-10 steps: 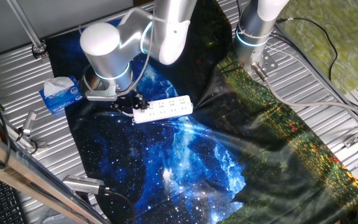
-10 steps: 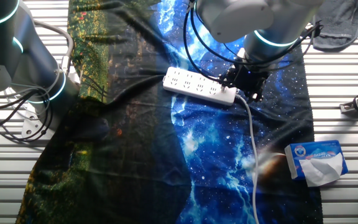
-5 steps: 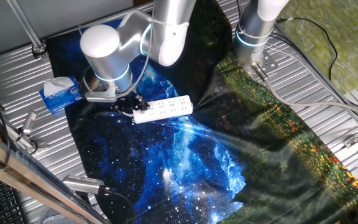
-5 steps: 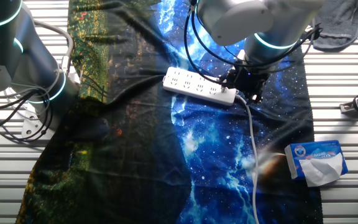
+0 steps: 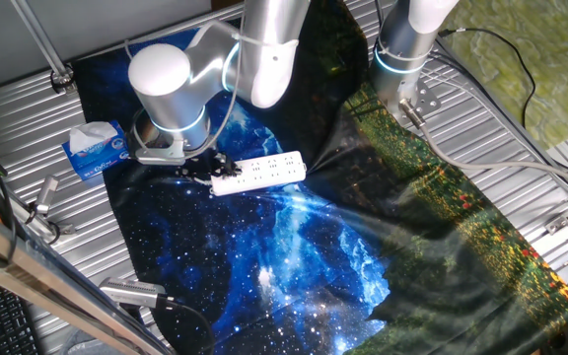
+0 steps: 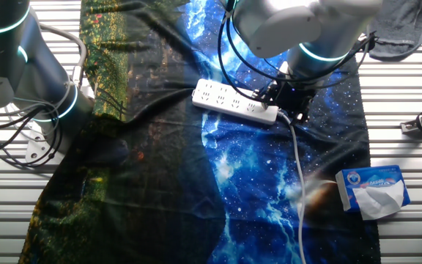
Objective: Turn off the power strip by pressing the button
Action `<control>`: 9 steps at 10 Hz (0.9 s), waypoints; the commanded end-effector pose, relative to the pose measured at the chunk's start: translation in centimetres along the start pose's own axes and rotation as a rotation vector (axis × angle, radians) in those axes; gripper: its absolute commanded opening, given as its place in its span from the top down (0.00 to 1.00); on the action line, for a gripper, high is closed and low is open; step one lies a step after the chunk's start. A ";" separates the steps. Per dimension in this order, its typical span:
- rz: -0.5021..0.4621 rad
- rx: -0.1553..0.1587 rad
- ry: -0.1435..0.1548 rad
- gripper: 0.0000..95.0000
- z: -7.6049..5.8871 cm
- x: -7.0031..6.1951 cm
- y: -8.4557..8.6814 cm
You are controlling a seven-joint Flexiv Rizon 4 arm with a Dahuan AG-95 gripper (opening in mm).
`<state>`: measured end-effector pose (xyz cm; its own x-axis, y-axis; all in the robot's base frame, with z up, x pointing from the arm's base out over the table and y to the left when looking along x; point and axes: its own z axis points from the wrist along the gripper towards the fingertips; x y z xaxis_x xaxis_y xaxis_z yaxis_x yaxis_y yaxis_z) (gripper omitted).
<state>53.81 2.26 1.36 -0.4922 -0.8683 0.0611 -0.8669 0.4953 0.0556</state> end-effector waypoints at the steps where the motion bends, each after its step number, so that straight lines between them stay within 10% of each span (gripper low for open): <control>1: -0.003 -0.006 0.001 0.20 -1.6 0.1 0.3; 5: 0.017 -0.010 0.009 0.20 -5.6 -0.2 0.2; 9: 0.166 0.025 0.038 1.00 -8.4 -2.0 -1.0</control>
<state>55.86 3.52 9.13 -0.5921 -0.8012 0.0865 -0.8018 0.5965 0.0368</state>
